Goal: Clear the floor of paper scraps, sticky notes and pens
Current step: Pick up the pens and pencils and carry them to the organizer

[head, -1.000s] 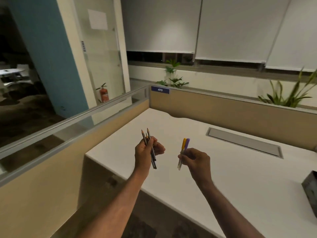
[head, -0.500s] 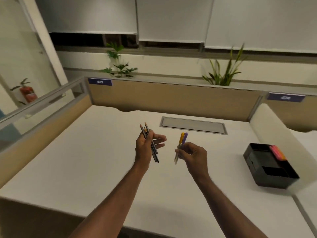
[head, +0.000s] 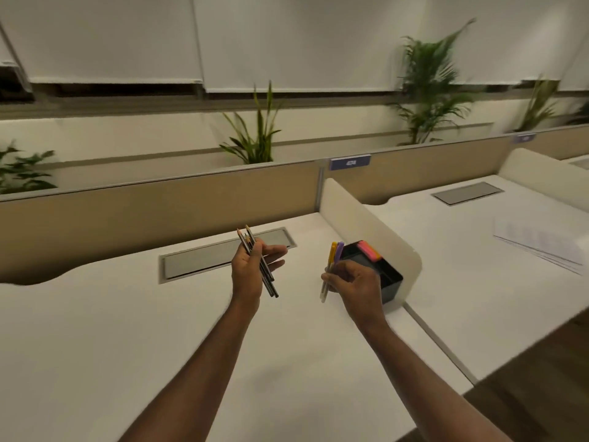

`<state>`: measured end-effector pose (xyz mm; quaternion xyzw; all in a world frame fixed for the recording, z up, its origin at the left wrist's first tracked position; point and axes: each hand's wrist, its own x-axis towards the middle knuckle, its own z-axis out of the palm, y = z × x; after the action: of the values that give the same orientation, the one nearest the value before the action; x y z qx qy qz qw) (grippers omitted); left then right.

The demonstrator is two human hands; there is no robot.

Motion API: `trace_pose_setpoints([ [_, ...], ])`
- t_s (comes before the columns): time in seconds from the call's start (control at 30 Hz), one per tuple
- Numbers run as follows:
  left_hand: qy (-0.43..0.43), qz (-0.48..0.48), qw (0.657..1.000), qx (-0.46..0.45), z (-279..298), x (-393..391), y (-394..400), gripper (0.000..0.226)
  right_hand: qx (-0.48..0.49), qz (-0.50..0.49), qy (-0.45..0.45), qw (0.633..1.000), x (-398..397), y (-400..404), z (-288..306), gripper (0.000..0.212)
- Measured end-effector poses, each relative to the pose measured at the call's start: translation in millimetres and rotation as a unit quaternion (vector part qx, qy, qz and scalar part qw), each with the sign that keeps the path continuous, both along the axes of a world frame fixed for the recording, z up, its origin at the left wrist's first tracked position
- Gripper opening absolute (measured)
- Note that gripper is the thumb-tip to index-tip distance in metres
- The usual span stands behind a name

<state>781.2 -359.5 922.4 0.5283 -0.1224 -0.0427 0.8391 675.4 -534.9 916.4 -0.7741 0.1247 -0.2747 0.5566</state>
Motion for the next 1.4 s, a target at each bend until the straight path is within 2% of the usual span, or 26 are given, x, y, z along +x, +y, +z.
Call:
trace_pose_setpoints([
  [0.17,0.019,-0.013,1.0,-0.006,-12.1,27.2,-63.7,0.021,-0.035,-0.035,0.018,0.999,13.1,-64.0,-16.0,0.01],
  [0.43,0.043,0.001,0.999,0.008,-30.0,81.5,-162.2,0.022,-0.022,-0.046,0.029,0.998,68.2,-162.0,-39.9,0.013],
  [0.73,0.058,0.03,0.997,0.048,-57.5,131.0,-244.3,0.023,-0.026,-0.044,0.083,0.995,142.1,-216.1,-71.8,0.011],
  [1.07,0.076,0.024,0.988,0.133,-116.4,177.0,-287.6,0.028,-0.111,-0.048,0.154,0.981,213.1,-245.7,-114.7,0.016],
  [1.3,0.097,-0.003,0.978,0.185,-152.9,177.3,-294.2,0.037,-0.182,-0.013,0.185,0.966,224.5,-253.6,-144.4,0.012],
  [1.4,0.079,-0.008,0.971,0.227,-156.8,172.4,-296.0,0.032,-0.217,0.0,0.186,0.958,223.7,-253.1,-149.8,0.013],
])
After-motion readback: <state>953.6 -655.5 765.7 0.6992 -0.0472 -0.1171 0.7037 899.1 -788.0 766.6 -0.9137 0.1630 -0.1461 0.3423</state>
